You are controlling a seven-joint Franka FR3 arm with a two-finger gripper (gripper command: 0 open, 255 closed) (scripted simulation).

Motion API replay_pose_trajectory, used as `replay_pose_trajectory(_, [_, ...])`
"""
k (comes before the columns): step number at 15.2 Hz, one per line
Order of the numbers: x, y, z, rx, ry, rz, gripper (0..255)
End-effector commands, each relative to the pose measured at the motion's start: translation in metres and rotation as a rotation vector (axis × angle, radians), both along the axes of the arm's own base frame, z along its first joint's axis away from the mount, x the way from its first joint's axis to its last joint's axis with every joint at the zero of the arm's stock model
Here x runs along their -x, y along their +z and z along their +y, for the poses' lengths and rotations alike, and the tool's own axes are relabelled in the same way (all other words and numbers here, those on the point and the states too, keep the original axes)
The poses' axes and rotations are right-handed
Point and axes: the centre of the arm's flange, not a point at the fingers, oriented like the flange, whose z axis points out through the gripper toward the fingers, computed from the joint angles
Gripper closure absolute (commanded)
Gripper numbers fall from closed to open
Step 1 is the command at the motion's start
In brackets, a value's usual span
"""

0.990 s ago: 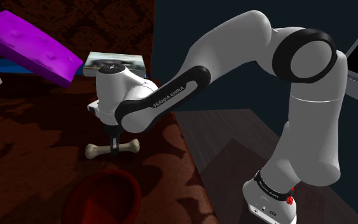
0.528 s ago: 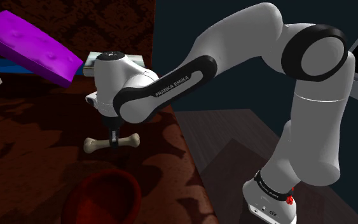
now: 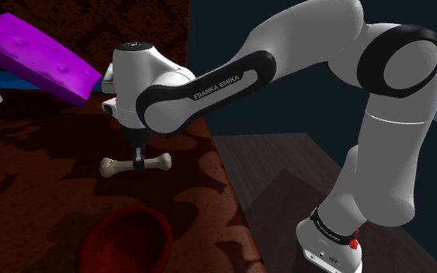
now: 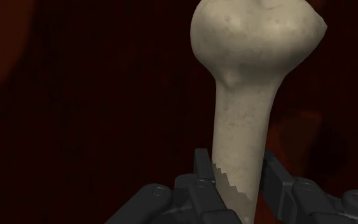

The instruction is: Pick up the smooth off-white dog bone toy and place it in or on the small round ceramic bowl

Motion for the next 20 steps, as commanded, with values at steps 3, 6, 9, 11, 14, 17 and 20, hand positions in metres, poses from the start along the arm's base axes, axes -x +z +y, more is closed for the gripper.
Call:
replay_pose_trajectory(3, [-0.001,0.021,0.001,0.000,0.000,0.000,255])
replay_pose_trajectory(6, [-0.001,0.037,0.001,0.000,0.000,0.000,255])
replay_pose_trajectory(9, [-0.001,0.053,0.001,0.000,0.000,0.000,255])
replay_pose_trajectory(11, [-0.001,0.063,0.001,0.000,0.000,0.000,255])
replay_pose_trajectory(14, [-0.001,0.079,0.001,0.000,0.000,0.000,255])
replay_pose_trajectory(17, [-0.001,0.094,0.001,0.000,0.000,0.000,255])
replay_pose_trajectory(20, [0.031,0.095,0.024,0.000,0.000,0.000,255])
